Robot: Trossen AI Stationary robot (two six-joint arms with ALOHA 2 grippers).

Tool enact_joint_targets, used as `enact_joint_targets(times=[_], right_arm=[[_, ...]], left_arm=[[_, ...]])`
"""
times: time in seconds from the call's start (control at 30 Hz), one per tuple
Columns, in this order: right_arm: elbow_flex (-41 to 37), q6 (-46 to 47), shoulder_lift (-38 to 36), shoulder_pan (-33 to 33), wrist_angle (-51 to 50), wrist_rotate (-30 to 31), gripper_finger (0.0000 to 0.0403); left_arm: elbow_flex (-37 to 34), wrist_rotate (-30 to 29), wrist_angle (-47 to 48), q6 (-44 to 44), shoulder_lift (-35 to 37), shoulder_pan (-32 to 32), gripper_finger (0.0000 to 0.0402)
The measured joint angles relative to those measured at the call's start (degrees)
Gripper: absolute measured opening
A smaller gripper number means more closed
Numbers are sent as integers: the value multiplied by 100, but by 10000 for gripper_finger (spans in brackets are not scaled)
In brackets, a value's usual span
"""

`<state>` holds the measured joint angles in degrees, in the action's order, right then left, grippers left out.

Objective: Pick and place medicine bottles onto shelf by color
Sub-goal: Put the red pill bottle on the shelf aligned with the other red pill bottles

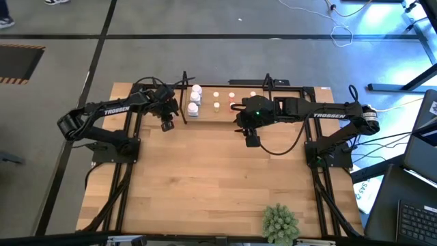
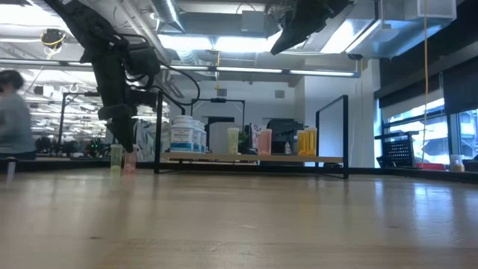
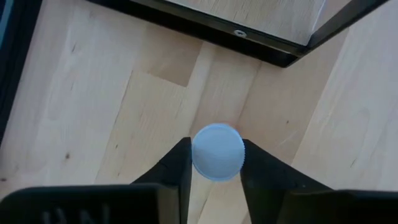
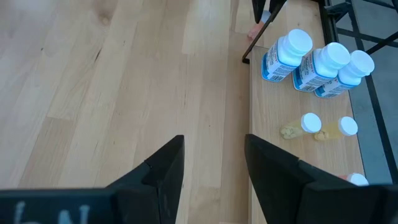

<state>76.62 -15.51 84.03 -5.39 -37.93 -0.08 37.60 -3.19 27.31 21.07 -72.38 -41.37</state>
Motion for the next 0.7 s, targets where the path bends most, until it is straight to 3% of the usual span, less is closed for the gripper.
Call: enact_joint_targets(times=[0.33, 0.7], right_arm=[[0, 0, 0, 0, 0, 0, 171], [0, 1, 0, 0, 0, 0, 171]], left_arm=[[2, 12, 227, -371, 152, 331, 92], [4, -32, 1225, -1594, 768, 974, 90]])
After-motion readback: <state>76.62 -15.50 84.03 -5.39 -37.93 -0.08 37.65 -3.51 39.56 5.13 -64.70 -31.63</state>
